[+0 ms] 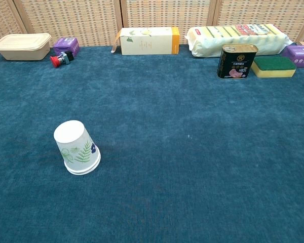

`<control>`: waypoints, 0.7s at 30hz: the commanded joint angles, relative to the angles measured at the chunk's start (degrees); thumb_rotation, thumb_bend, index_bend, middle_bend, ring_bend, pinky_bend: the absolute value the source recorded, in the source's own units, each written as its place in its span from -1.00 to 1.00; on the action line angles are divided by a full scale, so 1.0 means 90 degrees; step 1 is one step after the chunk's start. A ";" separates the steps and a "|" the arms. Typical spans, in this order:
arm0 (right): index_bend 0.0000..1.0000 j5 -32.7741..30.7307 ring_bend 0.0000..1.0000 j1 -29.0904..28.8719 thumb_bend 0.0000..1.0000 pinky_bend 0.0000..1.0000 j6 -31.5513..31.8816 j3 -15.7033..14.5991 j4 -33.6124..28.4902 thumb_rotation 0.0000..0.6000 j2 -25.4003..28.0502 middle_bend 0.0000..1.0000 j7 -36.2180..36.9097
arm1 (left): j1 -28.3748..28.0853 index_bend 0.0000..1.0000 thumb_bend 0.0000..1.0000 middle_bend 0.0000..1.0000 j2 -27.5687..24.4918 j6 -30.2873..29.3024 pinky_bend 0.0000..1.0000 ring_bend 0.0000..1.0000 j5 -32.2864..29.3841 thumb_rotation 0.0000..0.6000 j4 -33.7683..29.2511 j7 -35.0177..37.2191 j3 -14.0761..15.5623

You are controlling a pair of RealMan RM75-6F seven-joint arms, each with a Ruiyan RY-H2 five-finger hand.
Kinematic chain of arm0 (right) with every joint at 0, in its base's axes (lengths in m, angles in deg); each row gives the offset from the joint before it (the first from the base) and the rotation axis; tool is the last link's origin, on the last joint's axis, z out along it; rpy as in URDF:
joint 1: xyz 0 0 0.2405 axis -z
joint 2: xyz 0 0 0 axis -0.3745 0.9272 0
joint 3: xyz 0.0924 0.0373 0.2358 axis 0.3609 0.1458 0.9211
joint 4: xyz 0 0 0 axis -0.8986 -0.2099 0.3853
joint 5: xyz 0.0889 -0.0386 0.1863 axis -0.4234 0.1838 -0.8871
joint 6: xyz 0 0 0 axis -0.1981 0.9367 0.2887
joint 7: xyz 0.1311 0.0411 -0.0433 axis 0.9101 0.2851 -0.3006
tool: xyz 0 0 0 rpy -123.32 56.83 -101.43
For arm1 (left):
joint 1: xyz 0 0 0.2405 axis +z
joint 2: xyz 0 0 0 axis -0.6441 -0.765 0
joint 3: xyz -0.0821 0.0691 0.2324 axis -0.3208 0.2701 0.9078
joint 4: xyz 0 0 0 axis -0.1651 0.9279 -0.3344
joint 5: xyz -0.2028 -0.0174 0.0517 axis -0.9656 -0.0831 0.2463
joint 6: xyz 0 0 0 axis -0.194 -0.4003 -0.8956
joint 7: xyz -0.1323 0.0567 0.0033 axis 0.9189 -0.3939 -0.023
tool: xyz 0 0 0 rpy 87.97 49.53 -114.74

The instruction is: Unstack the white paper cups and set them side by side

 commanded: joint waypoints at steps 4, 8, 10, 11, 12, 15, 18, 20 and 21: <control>-0.78 -0.0033 -1.00 0.0025 -0.97 -1.00 0.0007 -0.0001 -0.0014 1.00 0.0025 -1.00 0.0069 | -0.0071 -1.00 -0.63 -1.00 -0.0028 0.0170 -0.82 -1.00 0.0052 1.00 -0.0054 0.0051 0.0026; -0.78 -0.0030 -1.00 0.0042 -0.97 -1.00 0.0034 0.0005 -0.0020 1.00 0.0053 -1.00 0.0130 | -0.0348 -1.00 -0.63 -1.00 -0.0078 0.0568 -0.82 -1.00 0.0023 1.00 -0.0187 0.0014 -0.0068; -0.78 -0.0019 -1.00 0.0047 -0.97 -1.00 0.0043 0.0004 -0.0024 1.00 0.0065 -1.00 0.0162 | -0.0569 -1.00 -0.63 -1.00 -0.0150 0.0896 -0.82 -1.00 -0.0008 1.00 -0.0332 0.0003 -0.0126; -0.78 -0.0014 -1.00 0.0051 -0.97 -1.00 0.0052 0.0006 -0.0028 1.00 0.0071 -1.00 0.0182 | -0.0764 -1.00 -0.63 -1.00 -0.0203 0.1171 -0.82 -1.00 0.0005 1.00 -0.0421 -0.0017 -0.0172; -0.78 -0.0018 -1.00 0.0053 -0.97 -1.00 0.0056 0.0010 -0.0030 1.00 0.0077 -1.00 0.0194 | -0.0957 -1.00 -0.63 -1.00 -0.0253 0.1444 -0.82 -1.00 -0.0003 1.00 -0.0518 -0.0038 -0.0221; -0.78 -0.0043 -1.00 0.0049 -0.97 -1.00 0.0036 0.0018 -0.0044 1.00 0.0092 -1.00 0.0225 | -0.1413 -1.00 -0.63 -1.00 -0.0326 0.2099 -0.82 -1.00 -0.0136 1.00 -0.0767 -0.0130 -0.0362; -0.78 -0.0049 -1.00 0.0055 -0.97 -1.00 0.0027 0.0012 -0.0059 1.00 0.0107 -1.00 0.0250 | -0.2004 -1.00 -0.63 -1.00 -0.0307 0.2962 -0.82 -1.00 -0.0511 1.00 -0.1049 -0.0316 -0.0559; -0.78 -0.0033 -1.00 0.0062 -0.97 -1.00 0.0035 0.0007 -0.0065 1.00 0.0117 -1.00 0.0285 | -0.2320 -1.00 -0.64 -1.00 -0.0219 0.3392 -0.82 -1.00 -0.0960 1.00 -0.1199 -0.0600 -0.0695; -0.78 -0.0066 -1.00 0.0068 -0.97 -1.00 0.0040 0.0022 -0.0068 1.00 0.0129 -1.00 0.0346 | -0.2635 -1.00 -0.63 -1.00 -0.0023 0.3763 -0.82 -1.00 -0.1244 1.00 -0.1247 -0.0844 -0.0823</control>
